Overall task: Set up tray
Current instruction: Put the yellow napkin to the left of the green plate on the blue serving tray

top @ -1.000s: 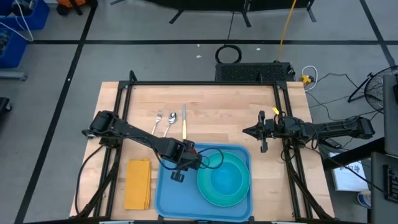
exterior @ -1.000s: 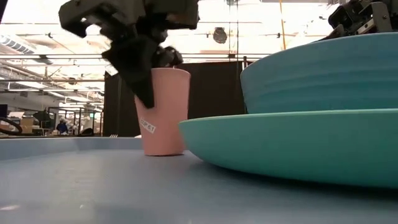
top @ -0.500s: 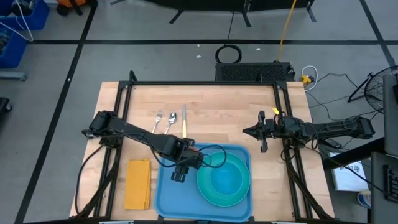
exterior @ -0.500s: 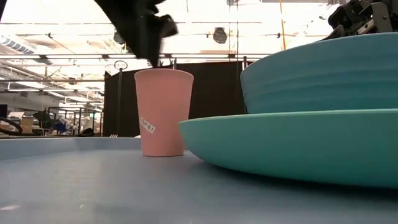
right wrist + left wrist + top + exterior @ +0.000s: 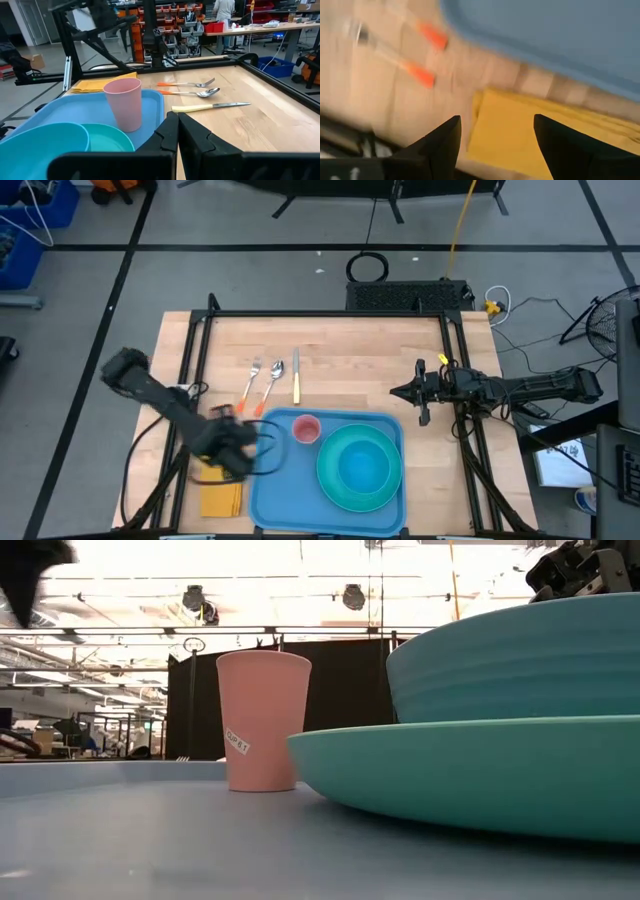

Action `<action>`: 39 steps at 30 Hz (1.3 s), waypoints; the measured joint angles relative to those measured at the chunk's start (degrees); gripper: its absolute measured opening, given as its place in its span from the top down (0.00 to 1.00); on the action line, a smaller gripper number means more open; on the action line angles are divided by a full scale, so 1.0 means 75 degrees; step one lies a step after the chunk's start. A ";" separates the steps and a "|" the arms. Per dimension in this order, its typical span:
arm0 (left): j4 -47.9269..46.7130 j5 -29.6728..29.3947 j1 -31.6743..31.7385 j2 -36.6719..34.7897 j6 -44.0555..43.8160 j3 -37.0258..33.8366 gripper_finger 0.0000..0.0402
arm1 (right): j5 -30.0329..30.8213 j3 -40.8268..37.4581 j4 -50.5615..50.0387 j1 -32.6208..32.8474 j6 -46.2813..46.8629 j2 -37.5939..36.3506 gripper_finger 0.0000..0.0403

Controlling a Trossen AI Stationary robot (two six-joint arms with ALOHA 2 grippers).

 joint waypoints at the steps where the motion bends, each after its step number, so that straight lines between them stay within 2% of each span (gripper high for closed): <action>1: 0.0210 -0.0046 -0.0249 -0.0373 -0.0653 -0.0384 0.37 | -0.0002 0.0000 0.0001 0.0000 0.0000 0.0000 1.00; 5: 0.1304 -0.0391 -0.1221 -0.1628 -0.3294 -0.1871 0.36 | 0.0001 0.0000 0.0004 0.0000 -0.0003 0.0000 1.00; 8: 0.1944 -0.0700 -0.1768 -0.2182 -0.4920 -0.2818 0.36 | 0.0001 0.0000 0.0004 0.0000 -0.0010 0.0002 1.00; 12: 0.2373 -0.0764 -0.2264 -0.2385 -0.6763 -0.3734 0.36 | 0.0007 0.0000 0.0010 0.0000 -0.0032 0.0003 1.00; 17: 0.2363 -0.0386 -0.2597 -0.2382 -0.8612 -0.4241 0.36 | 0.0010 0.0000 0.0128 -0.0002 -0.0047 0.0000 1.00; 20: 0.2308 -0.0078 -0.2632 -0.2385 -0.9053 -0.4257 0.33 | 0.0010 0.0000 0.0135 0.0000 -0.0017 0.0003 1.00; 25: 0.2186 0.0500 -0.2612 -0.2374 -0.9514 -0.4271 0.21 | 0.0019 0.0000 0.0141 -0.0003 -0.0086 0.0000 1.00; 30: 0.2277 0.0850 -0.2612 -0.2370 -0.9709 -0.4676 0.12 | 0.0021 0.0000 0.0153 -0.0003 -0.0090 0.0003 1.00; 34: 0.2782 0.0986 -0.2612 -0.2367 -0.9740 -0.5073 0.11 | 0.0019 0.0000 0.0184 -0.0003 -0.0073 0.0000 1.00; 39: 0.3486 0.0838 -0.2612 -0.2367 -0.9703 -0.5556 0.15 | 0.0022 0.0000 0.0282 -0.0003 -0.0071 0.0001 1.00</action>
